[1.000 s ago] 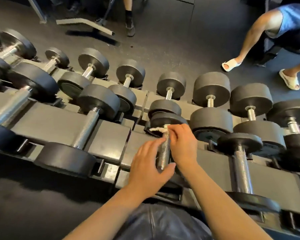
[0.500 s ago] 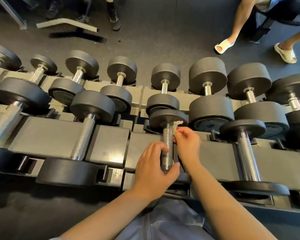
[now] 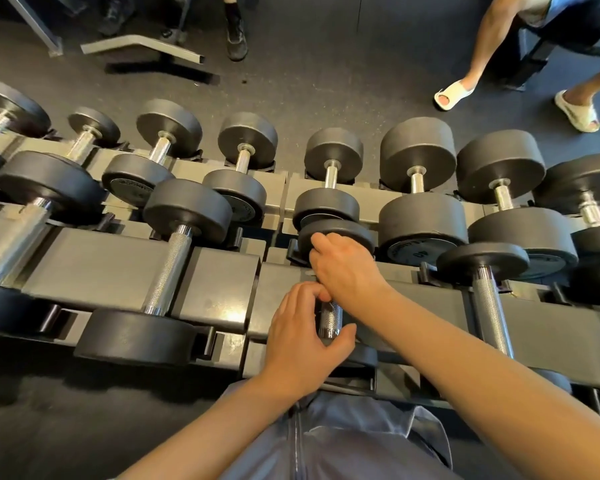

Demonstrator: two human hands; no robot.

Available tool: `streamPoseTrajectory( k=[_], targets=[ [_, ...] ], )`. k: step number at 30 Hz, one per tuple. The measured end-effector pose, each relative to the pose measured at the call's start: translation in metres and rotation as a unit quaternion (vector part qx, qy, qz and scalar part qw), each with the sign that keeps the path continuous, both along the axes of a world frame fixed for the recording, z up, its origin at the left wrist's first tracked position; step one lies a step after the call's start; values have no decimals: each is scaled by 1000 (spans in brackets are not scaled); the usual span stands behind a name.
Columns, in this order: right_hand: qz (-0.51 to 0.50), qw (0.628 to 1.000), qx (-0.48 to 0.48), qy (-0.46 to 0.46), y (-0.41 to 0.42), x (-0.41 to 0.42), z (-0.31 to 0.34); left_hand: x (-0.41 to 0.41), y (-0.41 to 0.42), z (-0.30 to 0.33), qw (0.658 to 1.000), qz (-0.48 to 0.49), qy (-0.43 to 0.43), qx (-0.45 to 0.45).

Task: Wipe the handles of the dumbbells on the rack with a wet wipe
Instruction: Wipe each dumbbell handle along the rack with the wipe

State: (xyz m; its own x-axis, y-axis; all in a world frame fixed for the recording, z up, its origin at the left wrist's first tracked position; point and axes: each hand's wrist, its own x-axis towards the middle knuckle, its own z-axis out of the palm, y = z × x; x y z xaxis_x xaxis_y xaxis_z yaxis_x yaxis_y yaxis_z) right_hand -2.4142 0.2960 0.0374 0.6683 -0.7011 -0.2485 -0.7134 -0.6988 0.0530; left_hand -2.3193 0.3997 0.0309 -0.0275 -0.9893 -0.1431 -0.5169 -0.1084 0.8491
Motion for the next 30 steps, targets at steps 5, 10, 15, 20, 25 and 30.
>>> streamPoseTrajectory(
  k=[5,10,15,20,25,30],
  targets=[
    [-263,901,-23,-343,20,-35,-30,1,2,-1,1000,-3,-3,4],
    [-521,709,90,-466,30,-24,-39,0,0,-2,1000,-8,-9,8],
    [-640,479,240,-550,23,-23,-58,0,0,1,1000,-9,9,12],
    [-455,750,77,-473,28,-30,-40,1,1,0,1000,-9,16,3],
    [-144,980,-51,-127,1,-11,-8,2,1,-3,1000,-7,-1,5],
    [58,987,5,147,-4,15,4,1,3,-6,1000,24,6,-13]
  ],
)
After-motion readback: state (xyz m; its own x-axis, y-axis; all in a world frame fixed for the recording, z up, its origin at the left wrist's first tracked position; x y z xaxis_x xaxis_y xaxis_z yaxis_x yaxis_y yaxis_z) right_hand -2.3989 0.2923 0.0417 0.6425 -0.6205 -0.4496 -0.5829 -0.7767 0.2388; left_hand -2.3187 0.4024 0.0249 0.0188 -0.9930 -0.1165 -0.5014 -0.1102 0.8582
